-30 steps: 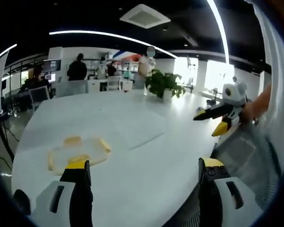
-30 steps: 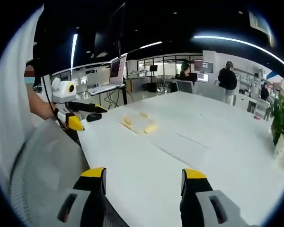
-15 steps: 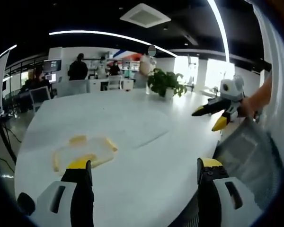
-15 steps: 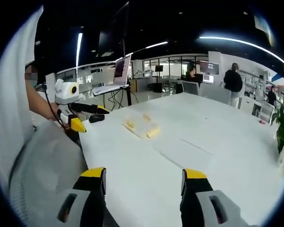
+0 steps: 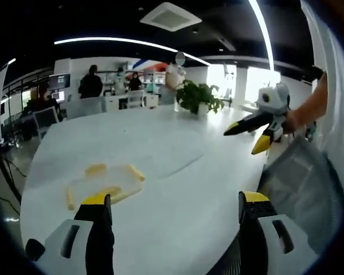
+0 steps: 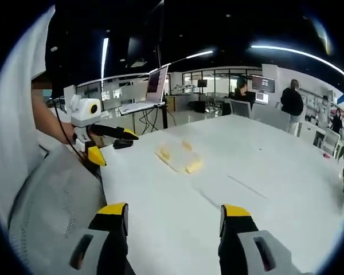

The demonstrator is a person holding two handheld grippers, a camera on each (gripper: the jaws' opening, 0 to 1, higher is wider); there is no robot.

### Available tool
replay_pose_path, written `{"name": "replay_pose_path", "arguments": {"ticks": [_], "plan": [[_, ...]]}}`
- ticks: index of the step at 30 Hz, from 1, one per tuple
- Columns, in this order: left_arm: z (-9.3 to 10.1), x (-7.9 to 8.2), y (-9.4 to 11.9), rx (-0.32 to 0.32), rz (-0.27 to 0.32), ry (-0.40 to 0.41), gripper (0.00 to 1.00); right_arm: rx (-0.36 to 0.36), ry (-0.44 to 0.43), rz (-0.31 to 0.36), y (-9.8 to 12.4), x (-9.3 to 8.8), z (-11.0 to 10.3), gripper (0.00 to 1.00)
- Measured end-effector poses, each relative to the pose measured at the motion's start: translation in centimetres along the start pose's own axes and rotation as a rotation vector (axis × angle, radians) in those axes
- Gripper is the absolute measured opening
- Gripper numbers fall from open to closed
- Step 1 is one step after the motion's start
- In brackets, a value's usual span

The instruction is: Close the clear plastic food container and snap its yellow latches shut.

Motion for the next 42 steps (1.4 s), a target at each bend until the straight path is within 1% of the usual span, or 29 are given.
{"name": "replay_pose_path", "arguments": {"ticks": [8,17,24,26,34,38,42], "plan": [[-1.0,0.0,0.2,0.007,-0.002,0.002,0.89,0.022,0.022,-0.008,-1.2,0.6,0.1,0.62],[-2.4,0.2,0.2,-0.002,-0.008,-0.013,0.89,0.044,0.057,-0.018,-2.7,1.9,0.7,0.62],[-3.4,0.0,0.3,-0.011,-0.022,-0.009,0.89,0.041,0.062,-0.021,-3.4,2.3,1.3,0.62],[-3.6,-0.1,0.4,-0.013,-0.026,-0.006,0.89,0.040,0.056,-0.020,-3.5,2.3,1.5,0.62],[-4.1,-0.3,0.2,-0.029,-0.043,-0.010,0.88,0.058,0.081,-0.035,-4.5,2.8,2.0,0.62],[-4.1,-0.6,0.2,-0.049,-0.063,-0.039,0.87,0.070,0.087,-0.043,-5.0,3.0,2.3,0.62],[-4.8,-0.6,0.1,-0.054,-0.062,-0.044,0.87,0.083,0.102,-0.050,-5.7,3.3,2.4,0.62]]}}
Point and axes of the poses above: the point that each gripper's makers call its tool centre point, and the gripper's own axes: y roughly backward along the fingers, z roughly to its right, x roughly out of its top, the point moved 5 cm from there along y, roughly backward along the fingers, and after that the axes turned 5 degrees about x, right-handed, at the moved point
